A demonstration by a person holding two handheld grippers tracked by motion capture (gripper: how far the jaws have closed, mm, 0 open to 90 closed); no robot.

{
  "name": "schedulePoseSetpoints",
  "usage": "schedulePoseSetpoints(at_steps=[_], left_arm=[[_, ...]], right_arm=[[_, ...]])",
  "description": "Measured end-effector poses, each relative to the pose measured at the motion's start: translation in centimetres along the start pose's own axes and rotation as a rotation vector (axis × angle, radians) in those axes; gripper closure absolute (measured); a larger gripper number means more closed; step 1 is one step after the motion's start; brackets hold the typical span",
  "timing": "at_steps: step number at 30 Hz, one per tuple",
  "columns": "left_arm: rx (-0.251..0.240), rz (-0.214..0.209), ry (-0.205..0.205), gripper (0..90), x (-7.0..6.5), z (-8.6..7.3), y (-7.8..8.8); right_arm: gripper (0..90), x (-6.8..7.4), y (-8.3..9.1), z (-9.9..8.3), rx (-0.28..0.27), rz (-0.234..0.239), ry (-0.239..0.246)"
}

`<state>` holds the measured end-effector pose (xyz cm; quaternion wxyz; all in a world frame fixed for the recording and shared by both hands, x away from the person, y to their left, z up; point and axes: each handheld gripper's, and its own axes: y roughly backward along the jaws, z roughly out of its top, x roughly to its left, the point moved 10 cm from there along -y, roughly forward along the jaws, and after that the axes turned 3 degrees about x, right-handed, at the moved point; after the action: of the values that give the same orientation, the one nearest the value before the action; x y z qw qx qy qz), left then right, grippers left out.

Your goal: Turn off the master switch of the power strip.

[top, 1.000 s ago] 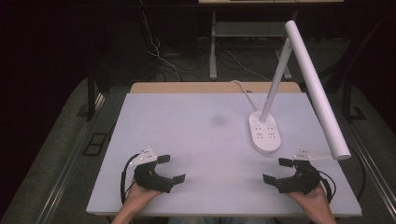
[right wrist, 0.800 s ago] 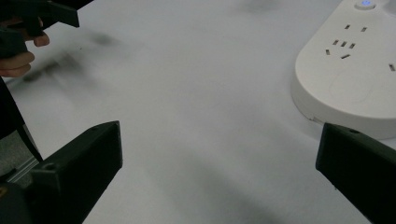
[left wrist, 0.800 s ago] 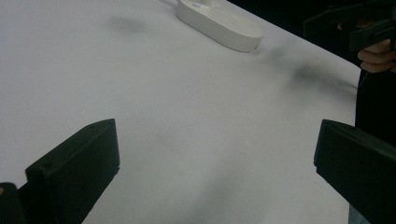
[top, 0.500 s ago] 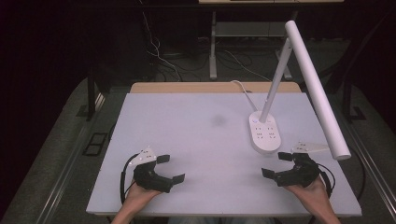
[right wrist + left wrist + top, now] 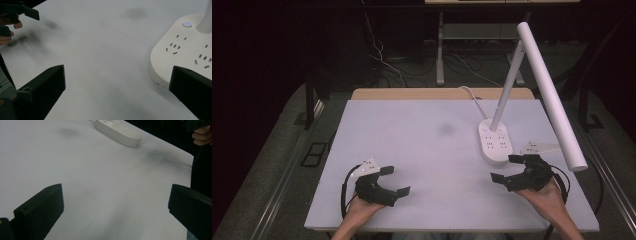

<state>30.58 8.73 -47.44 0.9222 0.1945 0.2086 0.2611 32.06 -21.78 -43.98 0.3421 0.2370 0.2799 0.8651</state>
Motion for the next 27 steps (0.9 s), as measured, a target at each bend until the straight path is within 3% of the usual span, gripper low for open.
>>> schedulePoseSetpoints(at_steps=[27], left_arm=[[-0.014,0.004,0.000,0.0,0.1,0.1,0.3]], right_arm=[[0.0,-0.9,-1.6,3.2,0.053,-0.037,0.050]])
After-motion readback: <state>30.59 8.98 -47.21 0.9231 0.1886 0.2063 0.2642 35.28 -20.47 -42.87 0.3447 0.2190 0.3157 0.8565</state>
